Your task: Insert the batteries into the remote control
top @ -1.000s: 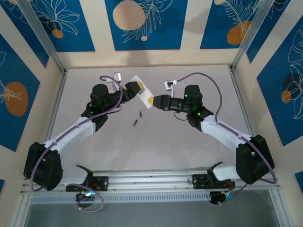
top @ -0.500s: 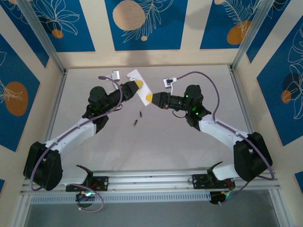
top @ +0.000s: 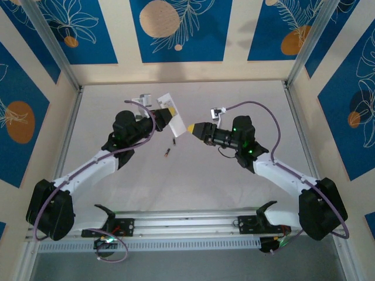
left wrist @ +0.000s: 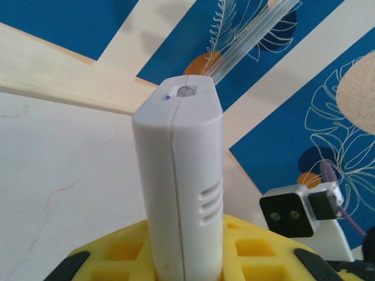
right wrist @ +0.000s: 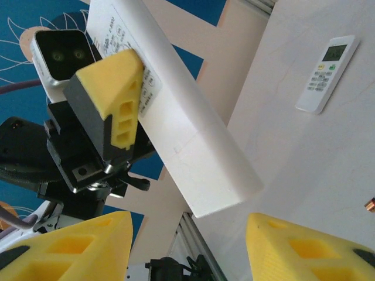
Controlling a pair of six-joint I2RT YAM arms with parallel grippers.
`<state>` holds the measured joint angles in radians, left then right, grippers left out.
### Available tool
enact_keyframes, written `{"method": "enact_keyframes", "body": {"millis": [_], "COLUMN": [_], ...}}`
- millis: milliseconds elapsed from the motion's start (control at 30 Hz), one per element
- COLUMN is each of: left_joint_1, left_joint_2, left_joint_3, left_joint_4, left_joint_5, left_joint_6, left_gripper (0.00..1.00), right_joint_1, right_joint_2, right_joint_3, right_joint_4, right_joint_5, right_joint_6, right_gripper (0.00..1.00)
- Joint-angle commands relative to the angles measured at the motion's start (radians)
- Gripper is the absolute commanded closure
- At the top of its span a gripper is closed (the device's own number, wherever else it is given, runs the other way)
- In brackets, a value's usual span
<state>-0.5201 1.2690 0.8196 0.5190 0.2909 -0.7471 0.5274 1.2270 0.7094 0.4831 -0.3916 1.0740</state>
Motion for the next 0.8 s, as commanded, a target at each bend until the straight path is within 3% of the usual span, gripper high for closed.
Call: {"method": "enact_keyframes", "body": {"millis": [0, 133, 333, 533, 767], "left_joint_1": [-0.044, -0.069, -0.078, -0.078, -0.078], "left_joint_2": [0.015, 0.015, 0.010, -0.001, -0.034], "left_joint_3": [0.013, 0.004, 0.004, -0.009, 0.003], "left_joint_4": [0.025, 0.068, 0.072, 0.079, 0.023], "left_joint_5": [-0.042, -0.074, -0.099, -0.137, -0.174], "left_joint_6": [0.076, 0.057, 0.043, 0.062, 0.121], "left_gripper": [1.00, 1.00, 1.00, 1.00, 1.00], "right_joint_1": [0.028, 0.044, 0.055, 0.063, 0.063], "right_joint_2": [0.012, 0.064, 0.131, 0.143, 0.146], "right_joint_3": [0.002, -0.004, 0.034, 0.011, 0.008], "right_joint_4": [0.000, 0.069, 0.069, 0.026, -0.028], "right_joint_5": [0.073, 0.118, 0.085, 0.094, 0.094], "right_joint_6": [0.040, 0.088, 0.113, 0.151, 0.173], "right_gripper": [0.46, 0.46, 0.50, 0.38, 0.40]}}
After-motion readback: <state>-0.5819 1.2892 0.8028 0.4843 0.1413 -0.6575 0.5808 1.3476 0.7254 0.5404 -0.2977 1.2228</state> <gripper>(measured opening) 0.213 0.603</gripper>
